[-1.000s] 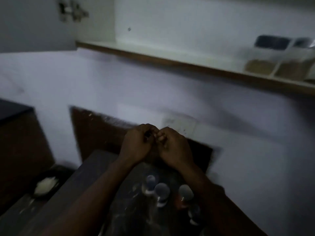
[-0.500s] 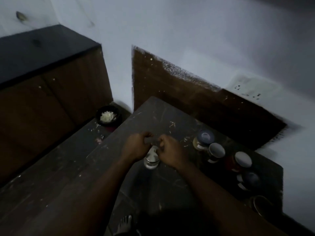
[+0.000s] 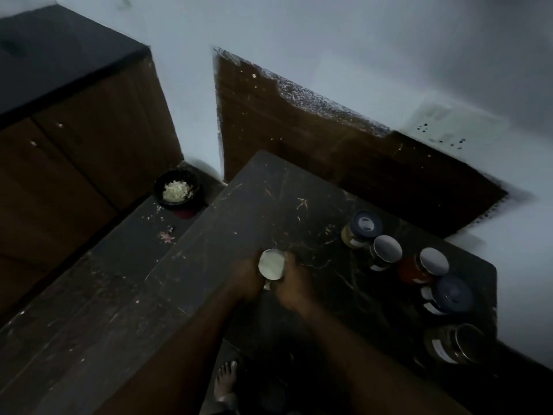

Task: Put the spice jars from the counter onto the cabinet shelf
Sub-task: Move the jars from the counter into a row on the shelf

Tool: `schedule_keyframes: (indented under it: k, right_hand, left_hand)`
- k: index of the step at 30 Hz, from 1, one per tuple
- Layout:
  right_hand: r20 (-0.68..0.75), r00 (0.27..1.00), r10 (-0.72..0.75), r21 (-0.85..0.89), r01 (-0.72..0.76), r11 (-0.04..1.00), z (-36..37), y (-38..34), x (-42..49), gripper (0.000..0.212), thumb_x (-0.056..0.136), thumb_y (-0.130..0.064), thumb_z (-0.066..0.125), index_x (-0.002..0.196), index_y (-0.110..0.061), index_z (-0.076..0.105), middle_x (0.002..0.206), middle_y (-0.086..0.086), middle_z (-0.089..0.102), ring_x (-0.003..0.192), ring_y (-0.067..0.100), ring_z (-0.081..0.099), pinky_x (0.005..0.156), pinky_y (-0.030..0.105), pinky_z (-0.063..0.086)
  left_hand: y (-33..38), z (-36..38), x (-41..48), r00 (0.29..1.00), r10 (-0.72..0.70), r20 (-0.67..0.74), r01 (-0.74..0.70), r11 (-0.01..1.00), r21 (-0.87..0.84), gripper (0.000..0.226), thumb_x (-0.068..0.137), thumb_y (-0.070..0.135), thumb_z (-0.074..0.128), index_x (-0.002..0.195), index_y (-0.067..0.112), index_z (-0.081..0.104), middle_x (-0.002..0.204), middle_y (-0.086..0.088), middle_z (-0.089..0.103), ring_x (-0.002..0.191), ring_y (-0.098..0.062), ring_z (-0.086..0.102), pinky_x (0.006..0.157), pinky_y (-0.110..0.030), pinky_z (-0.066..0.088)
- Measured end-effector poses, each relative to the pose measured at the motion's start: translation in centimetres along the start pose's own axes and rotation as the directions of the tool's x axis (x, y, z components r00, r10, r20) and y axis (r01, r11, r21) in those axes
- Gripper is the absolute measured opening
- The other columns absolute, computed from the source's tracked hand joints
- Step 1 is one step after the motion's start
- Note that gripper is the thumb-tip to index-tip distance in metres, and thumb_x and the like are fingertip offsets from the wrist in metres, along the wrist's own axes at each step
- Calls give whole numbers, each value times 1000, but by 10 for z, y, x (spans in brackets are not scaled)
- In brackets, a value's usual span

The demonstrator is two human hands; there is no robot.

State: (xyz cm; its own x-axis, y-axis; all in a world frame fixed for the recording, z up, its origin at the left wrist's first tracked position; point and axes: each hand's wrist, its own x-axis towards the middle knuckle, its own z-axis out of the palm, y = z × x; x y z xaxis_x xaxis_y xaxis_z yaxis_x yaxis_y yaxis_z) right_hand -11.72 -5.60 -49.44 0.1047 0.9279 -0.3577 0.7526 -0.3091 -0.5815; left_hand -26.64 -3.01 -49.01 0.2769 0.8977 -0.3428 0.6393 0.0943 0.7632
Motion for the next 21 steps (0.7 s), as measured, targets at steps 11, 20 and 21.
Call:
schedule_keyframes:
  k: [11, 20, 21]
  right_hand:
    - [-231, 973, -3, 353, 87, 932, -87, 13, -7, 66, 73, -29, 90, 124, -34, 48, 123, -7, 65, 111, 12, 63, 82, 17, 48]
    - [-571, 811, -130, 479, 458, 749, -251, -10, -40, 56, 82, -41, 77, 132, -30, 58, 122, -14, 71, 110, 4, 69, 84, 25, 58]
    - [-629, 765, -138, 443, 499, 745, -273, -15, -47, 58, 80, -45, 76, 133, -28, 59, 124, -13, 70, 112, 3, 68, 87, 25, 57]
  left_hand:
    - [73, -36, 21, 973, 232, 14, -232, 969, 87, 63, 73, 15, 86, 131, 14, 62, 124, -4, 65, 113, -23, 60, 98, -39, 48]
    - [232, -51, 22, 815, 551, -178, -576, 804, -149, 67, 66, 51, 87, 121, 46, 49, 113, 32, 64, 102, 10, 63, 80, -10, 51]
    - [257, -53, 20, 778, 591, -212, -623, 768, -145, 68, 65, 52, 89, 120, 45, 49, 112, 33, 64, 99, 9, 64, 77, -8, 51]
